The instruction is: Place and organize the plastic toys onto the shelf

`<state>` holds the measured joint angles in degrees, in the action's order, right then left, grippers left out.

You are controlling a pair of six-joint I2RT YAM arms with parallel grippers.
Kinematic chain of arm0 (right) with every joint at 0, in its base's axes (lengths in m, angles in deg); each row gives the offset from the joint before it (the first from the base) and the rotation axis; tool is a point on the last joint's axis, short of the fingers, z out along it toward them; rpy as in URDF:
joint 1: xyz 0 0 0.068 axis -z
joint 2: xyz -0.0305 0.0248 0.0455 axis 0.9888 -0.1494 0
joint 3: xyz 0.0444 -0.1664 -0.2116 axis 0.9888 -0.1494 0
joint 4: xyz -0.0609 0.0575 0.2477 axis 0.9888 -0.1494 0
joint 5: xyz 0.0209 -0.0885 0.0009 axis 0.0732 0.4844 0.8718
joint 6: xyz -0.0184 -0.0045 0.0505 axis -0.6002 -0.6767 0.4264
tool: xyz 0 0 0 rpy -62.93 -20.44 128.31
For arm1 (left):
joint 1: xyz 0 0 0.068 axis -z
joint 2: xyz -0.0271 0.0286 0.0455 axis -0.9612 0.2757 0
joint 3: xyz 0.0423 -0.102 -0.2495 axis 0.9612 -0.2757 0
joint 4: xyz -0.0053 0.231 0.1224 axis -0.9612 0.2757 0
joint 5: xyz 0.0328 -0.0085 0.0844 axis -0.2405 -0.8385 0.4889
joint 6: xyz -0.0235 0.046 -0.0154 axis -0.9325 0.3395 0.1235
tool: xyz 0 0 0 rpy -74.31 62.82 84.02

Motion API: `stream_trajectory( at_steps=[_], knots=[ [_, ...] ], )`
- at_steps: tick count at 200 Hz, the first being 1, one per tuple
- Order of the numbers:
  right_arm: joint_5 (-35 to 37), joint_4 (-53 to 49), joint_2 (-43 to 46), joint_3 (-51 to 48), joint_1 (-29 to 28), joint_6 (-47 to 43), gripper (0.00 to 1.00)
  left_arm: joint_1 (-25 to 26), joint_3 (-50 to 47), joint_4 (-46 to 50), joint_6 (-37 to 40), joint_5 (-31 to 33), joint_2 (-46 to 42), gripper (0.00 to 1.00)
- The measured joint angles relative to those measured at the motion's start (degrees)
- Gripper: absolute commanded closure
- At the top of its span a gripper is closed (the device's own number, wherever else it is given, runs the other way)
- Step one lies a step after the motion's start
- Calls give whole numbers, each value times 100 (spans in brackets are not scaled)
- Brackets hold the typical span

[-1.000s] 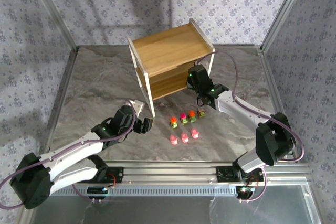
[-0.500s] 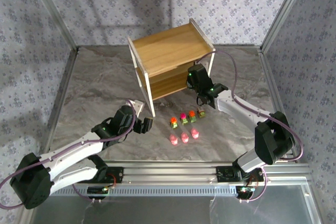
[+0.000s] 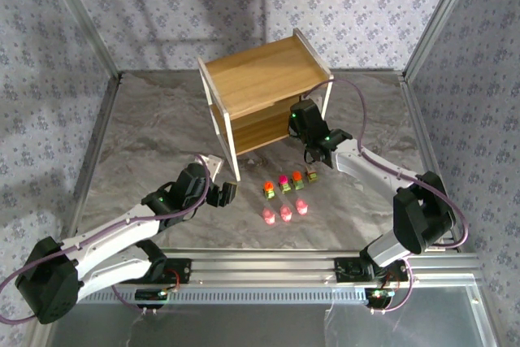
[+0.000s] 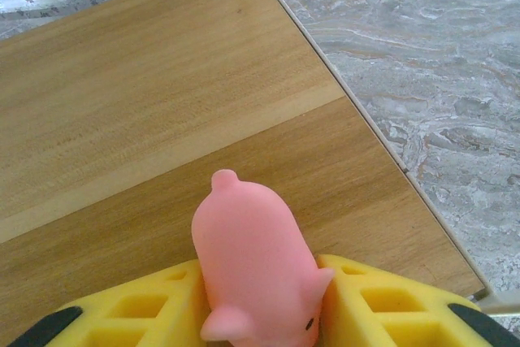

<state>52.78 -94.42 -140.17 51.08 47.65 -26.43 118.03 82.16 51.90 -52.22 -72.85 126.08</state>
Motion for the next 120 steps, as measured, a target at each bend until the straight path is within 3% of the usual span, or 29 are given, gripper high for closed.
stream_trajectory(
  at_steps=[120],
  knots=[
    [7,-2,2,2,-17,-42,53,0,2,0,0,0,9,15]
  ],
)
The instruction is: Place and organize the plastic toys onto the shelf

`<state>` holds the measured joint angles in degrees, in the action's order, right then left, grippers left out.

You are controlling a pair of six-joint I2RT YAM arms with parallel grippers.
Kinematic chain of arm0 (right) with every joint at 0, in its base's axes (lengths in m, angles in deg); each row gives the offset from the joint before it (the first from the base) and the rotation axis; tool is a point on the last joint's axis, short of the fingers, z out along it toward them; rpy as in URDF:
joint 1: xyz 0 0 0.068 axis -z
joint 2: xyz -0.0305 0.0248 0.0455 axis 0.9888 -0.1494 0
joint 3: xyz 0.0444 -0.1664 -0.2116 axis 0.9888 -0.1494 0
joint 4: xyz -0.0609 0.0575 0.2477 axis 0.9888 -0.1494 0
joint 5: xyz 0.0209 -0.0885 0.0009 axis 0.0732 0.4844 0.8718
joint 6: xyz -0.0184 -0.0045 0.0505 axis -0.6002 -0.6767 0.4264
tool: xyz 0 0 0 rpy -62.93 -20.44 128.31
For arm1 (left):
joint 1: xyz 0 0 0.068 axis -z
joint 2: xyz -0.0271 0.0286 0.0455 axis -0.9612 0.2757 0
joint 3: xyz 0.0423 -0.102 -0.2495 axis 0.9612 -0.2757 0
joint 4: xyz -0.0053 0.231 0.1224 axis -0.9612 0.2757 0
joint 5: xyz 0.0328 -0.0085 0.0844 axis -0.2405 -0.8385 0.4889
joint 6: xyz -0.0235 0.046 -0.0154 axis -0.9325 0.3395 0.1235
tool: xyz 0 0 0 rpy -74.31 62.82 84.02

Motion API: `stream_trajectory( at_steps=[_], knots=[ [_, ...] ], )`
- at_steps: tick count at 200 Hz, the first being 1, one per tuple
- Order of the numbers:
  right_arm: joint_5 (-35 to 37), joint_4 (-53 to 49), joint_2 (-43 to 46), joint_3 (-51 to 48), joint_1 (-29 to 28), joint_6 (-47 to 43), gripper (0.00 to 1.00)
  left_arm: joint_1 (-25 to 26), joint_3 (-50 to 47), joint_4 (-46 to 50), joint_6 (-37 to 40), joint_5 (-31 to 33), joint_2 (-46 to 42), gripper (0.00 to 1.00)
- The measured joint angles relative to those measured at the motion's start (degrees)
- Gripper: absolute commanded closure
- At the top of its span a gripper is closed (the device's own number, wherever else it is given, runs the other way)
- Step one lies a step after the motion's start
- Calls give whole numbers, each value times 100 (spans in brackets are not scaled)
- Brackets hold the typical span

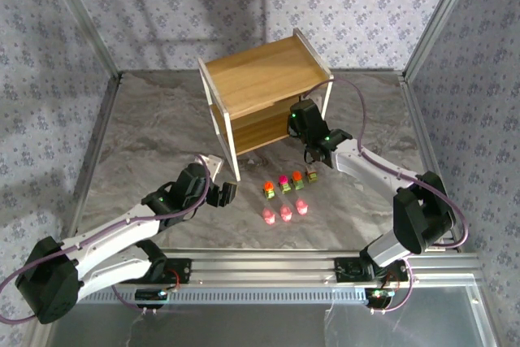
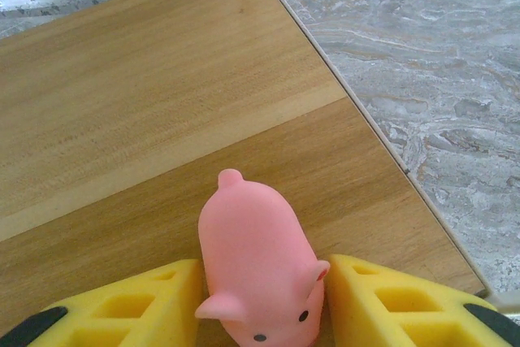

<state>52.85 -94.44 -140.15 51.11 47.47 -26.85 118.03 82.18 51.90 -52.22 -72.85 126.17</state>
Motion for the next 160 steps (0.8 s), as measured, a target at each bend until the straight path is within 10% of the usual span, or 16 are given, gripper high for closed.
stream_trajectory(
  at_steps=[160],
  knots=[
    [496,-330,1744,-1250,-667,142,53,0,0,0,0,0,4,15]
  ],
)
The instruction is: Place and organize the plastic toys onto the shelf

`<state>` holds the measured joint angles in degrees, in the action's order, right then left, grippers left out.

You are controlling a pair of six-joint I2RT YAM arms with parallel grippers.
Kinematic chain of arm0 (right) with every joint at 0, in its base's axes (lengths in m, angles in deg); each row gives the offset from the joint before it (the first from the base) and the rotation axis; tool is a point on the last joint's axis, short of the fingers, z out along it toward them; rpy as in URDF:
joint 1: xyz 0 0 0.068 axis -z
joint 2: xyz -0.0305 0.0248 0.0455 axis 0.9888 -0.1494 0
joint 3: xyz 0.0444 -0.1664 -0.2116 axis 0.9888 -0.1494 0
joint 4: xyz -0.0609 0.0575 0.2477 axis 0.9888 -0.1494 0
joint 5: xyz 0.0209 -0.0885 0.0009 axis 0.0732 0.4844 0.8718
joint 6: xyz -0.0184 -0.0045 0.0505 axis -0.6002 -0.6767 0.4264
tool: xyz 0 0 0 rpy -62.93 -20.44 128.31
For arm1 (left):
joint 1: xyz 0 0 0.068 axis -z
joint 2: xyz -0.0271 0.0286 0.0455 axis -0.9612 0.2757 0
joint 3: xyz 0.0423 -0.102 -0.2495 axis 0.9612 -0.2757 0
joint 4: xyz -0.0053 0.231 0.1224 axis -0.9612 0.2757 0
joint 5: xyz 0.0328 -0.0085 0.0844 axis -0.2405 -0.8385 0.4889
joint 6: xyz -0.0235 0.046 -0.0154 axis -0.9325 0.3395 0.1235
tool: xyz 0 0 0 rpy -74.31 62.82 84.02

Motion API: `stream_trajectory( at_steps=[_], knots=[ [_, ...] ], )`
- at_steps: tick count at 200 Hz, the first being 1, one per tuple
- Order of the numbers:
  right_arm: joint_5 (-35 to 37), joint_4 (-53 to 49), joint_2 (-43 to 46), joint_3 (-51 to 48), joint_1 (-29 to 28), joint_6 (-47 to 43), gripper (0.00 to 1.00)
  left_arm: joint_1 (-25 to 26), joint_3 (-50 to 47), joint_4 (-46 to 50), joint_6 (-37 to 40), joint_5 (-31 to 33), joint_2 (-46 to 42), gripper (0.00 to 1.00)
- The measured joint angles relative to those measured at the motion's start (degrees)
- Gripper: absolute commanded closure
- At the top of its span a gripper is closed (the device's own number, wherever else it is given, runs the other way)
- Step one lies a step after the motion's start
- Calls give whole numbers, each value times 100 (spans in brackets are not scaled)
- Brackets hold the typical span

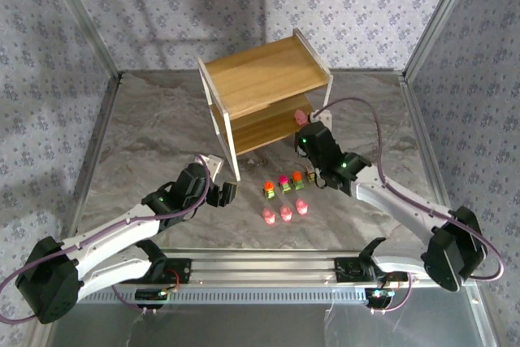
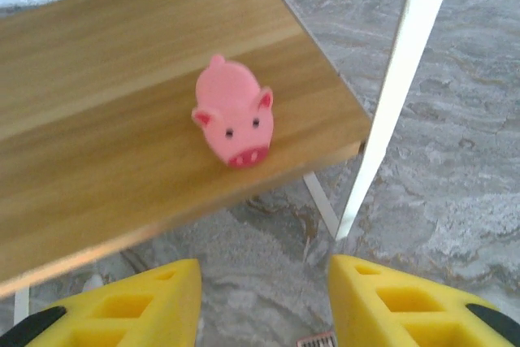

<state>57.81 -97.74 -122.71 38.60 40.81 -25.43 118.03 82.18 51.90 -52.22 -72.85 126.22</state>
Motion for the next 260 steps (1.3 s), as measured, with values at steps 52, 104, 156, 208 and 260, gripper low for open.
stream_trajectory(
  at_steps=[52,104,156,208,260],
  knots=[
    [367,-109,778,-839,-835,166,53,0,0,0,0,0,0,15],
    [584,-385,1165,-1515,-1661,540,54,2,0,-11,44,-166,0,16],
    [828,-916,1554,-1888,-2455,1200,54,118,2,-31,103,-597,153,15],
    [1051,-1384,1606,-2175,-3093,1989,55,420,37,-20,103,-922,262,15],
    [1182,-1569,1604,-2420,-3442,2555,56,885,42,-17,114,-1123,256,15]
  ],
)
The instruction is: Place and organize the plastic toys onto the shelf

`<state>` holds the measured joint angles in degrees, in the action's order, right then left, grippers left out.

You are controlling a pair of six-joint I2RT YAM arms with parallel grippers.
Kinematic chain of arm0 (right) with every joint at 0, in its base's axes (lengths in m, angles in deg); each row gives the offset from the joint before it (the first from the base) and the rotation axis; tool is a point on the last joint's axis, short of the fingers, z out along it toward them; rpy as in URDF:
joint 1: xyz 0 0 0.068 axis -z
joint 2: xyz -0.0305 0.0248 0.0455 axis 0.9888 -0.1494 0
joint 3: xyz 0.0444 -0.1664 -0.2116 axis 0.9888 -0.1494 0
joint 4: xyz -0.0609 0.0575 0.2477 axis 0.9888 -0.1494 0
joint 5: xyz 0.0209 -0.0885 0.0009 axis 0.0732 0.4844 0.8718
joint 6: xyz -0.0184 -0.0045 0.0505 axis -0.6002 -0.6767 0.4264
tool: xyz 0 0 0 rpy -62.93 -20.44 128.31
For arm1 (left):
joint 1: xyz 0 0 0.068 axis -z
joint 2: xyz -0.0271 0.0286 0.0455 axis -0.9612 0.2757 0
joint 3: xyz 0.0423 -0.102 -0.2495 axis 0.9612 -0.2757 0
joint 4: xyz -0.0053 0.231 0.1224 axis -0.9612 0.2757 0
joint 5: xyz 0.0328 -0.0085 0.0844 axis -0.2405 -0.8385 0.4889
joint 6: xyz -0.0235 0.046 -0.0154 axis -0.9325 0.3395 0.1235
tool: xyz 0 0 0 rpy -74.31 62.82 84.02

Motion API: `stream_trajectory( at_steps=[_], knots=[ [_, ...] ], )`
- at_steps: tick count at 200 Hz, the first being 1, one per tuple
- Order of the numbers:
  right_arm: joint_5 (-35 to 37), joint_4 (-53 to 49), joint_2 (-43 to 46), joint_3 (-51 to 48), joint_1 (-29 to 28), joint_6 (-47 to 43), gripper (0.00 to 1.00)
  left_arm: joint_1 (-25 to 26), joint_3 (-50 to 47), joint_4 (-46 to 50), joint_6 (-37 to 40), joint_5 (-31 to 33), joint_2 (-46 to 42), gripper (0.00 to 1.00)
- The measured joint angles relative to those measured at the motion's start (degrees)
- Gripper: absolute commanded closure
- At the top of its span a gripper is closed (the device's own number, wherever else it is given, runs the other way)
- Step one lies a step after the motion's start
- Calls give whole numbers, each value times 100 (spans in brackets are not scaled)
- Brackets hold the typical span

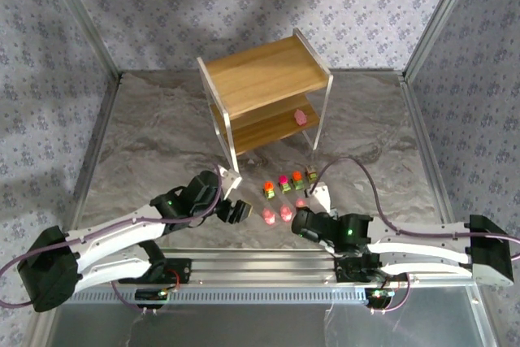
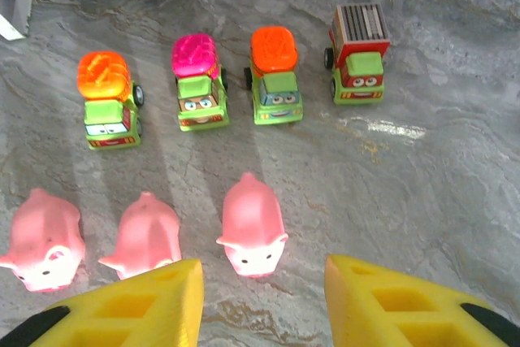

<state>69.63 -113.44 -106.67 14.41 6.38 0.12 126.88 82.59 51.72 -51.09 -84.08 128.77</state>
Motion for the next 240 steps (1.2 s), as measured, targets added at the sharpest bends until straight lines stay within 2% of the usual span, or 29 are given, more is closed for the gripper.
stream_trajectory(
  at_steps=[77,159,240],
  knots=[
    [24,-46,-157,-116,-127,437,56,492,219,-9,195,-81,411,14],
    [-55,15,-398,-192,-101,566,57,505,247,-20,251,90,487,14],
    [-389,741,-929,-197,216,328,57,505,260,-15,251,210,498,14]
  ],
)
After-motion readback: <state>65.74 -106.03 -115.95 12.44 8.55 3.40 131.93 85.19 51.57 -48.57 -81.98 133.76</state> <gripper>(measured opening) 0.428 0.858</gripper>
